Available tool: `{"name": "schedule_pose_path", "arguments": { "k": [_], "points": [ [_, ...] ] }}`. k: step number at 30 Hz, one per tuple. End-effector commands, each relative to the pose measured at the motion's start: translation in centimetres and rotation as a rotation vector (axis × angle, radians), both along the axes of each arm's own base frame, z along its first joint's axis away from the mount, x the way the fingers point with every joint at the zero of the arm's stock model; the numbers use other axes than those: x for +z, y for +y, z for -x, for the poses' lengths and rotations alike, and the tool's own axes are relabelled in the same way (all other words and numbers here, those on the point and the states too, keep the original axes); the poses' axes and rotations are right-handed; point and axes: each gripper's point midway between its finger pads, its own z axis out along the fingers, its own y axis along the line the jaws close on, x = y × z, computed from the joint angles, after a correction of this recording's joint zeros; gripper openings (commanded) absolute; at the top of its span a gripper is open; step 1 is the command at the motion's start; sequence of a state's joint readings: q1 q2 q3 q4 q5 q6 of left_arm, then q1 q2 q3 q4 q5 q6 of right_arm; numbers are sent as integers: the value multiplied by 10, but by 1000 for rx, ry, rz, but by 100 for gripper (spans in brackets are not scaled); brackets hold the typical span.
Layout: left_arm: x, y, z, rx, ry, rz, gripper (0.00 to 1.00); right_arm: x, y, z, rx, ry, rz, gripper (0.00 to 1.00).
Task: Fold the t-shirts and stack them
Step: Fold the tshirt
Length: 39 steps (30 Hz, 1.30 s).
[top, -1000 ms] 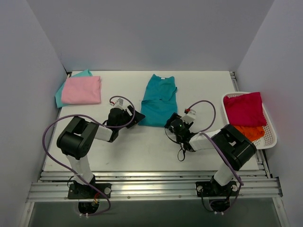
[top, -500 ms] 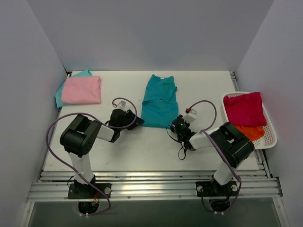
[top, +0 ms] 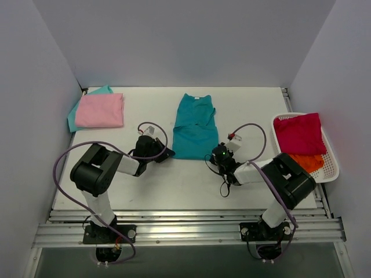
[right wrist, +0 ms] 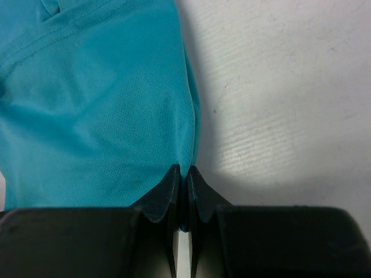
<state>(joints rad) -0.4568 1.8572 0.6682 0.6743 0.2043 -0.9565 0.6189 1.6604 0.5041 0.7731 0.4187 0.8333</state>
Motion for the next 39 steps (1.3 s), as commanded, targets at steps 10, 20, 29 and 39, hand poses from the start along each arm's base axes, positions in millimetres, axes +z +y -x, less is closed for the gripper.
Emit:
{"name": "schedule_pose_path", "arguments": {
  "k": [10, 20, 29, 39],
  "points": [
    [71, 7, 49, 2, -80, -88, 2, 79, -5, 56, 31, -58, 50, 0],
    [140, 20, 53, 62, -188, -99, 2, 122, -8, 61, 23, -115, 53, 0],
    [179, 10, 22, 84, -249, -102, 2, 151, 6, 34, 9, -143, 112, 0],
    [188, 6, -14, 83, -263, -91, 2, 154, 6, 8, -20, -139, 132, 0]
  ]
}}
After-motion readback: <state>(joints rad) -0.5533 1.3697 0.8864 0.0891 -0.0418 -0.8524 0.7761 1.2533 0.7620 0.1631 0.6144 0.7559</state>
